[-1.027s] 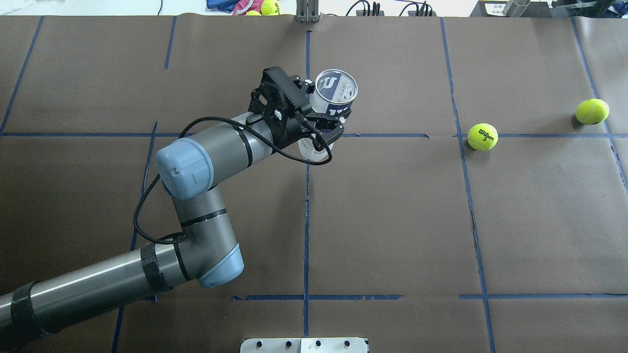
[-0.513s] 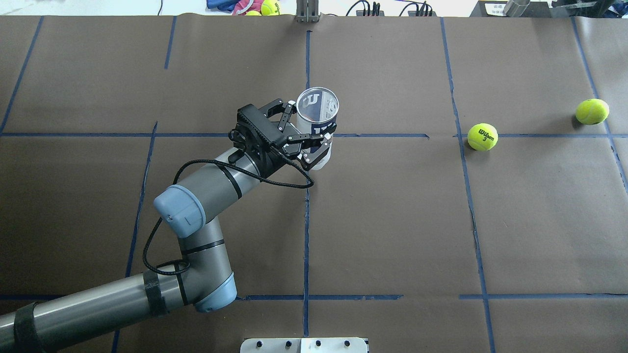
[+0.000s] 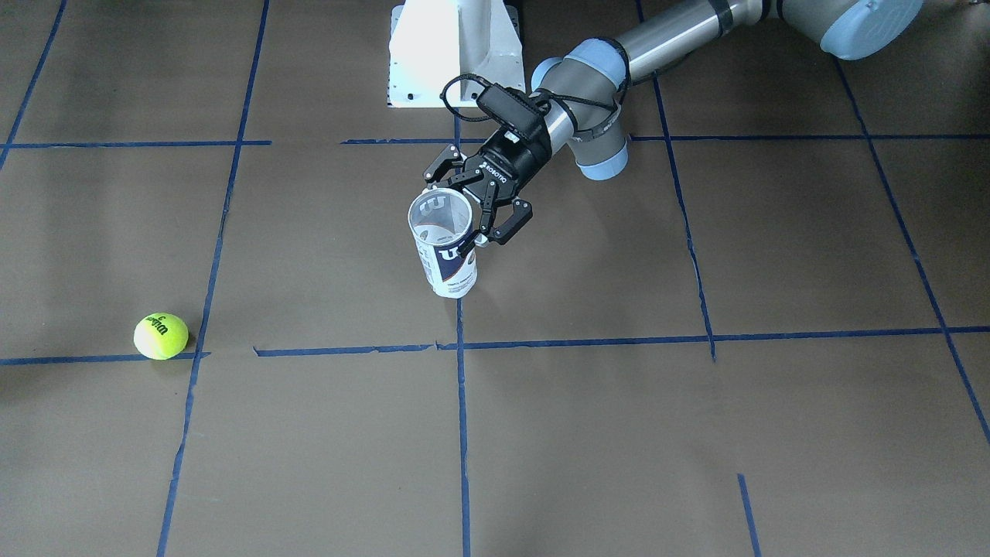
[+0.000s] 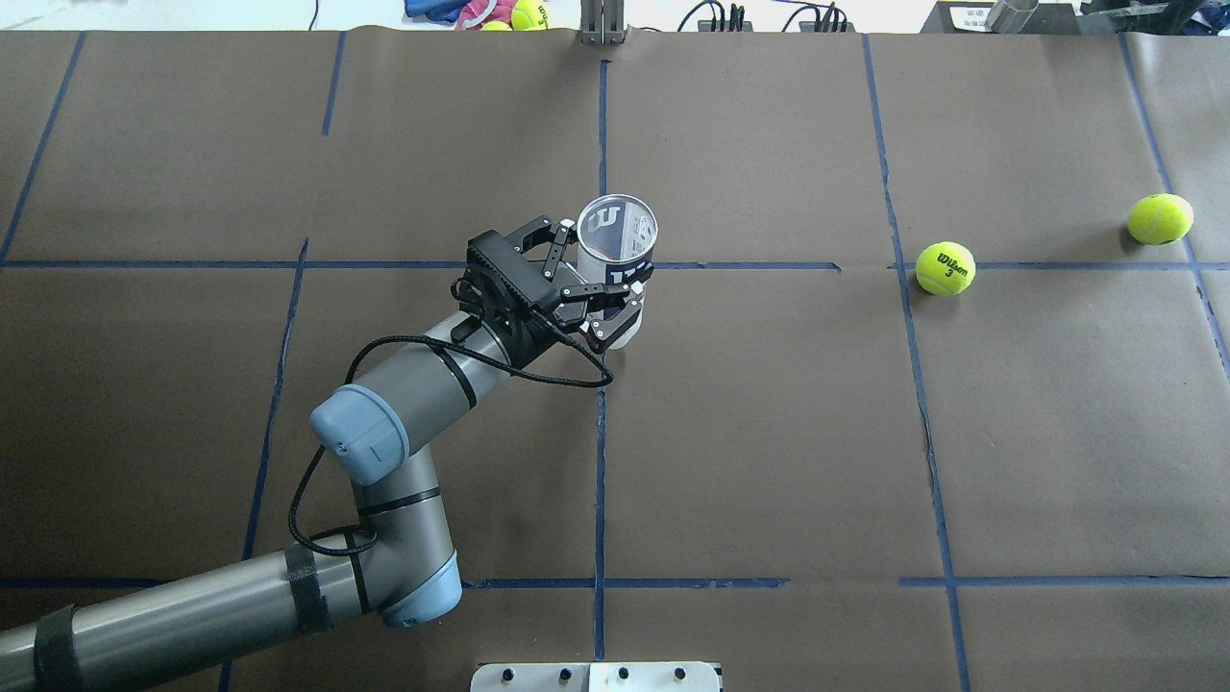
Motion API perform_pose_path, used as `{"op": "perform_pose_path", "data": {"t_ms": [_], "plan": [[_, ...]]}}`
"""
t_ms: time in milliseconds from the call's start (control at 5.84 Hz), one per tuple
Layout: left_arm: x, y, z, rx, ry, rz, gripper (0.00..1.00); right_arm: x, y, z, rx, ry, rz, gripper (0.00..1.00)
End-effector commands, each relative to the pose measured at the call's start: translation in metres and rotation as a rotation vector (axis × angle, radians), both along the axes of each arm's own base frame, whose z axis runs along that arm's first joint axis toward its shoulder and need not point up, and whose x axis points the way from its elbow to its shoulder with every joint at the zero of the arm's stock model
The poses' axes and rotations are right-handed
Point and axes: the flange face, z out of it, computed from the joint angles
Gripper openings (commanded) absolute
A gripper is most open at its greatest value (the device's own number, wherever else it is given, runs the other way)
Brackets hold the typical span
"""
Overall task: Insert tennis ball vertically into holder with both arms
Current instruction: 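Lift the tube with the left gripper and stand it upright, open end up, then grasp the nearer tennis ball with the right gripper while left holds tube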
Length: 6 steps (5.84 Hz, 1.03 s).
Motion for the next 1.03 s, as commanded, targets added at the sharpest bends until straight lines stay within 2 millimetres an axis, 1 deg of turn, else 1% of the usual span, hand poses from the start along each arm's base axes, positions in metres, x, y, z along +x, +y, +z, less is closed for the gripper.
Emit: {"op": "perform_pose_path", "data": {"t_ms": [0, 171, 342, 513, 684, 856], "plan": [[0.007, 0.010, 0.006, -0.005, 0.017, -0.008, 0.80, -0.028, -0.037, -0.020, 0.002, -0.005, -0.007, 0.99], [0.009, 0.014, 0.007, -0.007, 0.023, -0.007, 0.80, -0.054, -0.050, -0.039, -0.056, -0.004, 0.040, 0.99], [0.011, 0.018, 0.015, -0.009, 0.015, -0.003, 0.80, -0.083, -0.056, -0.059, -0.112, -0.016, 0.127, 0.99], [0.011, 0.019, 0.020, -0.010, 0.019, -0.006, 0.80, -0.105, -0.058, -0.051, -0.120, -0.036, 0.176, 0.99], [0.014, 0.020, 0.022, -0.011, 0.015, -0.005, 0.80, -0.117, -0.061, -0.045, -0.109, -0.061, 0.221, 0.99], [0.014, 0.020, 0.022, -0.011, 0.015, -0.004, 0.80, -0.146, -0.056, -0.045, -0.107, -0.032, 0.218, 0.99]]}}
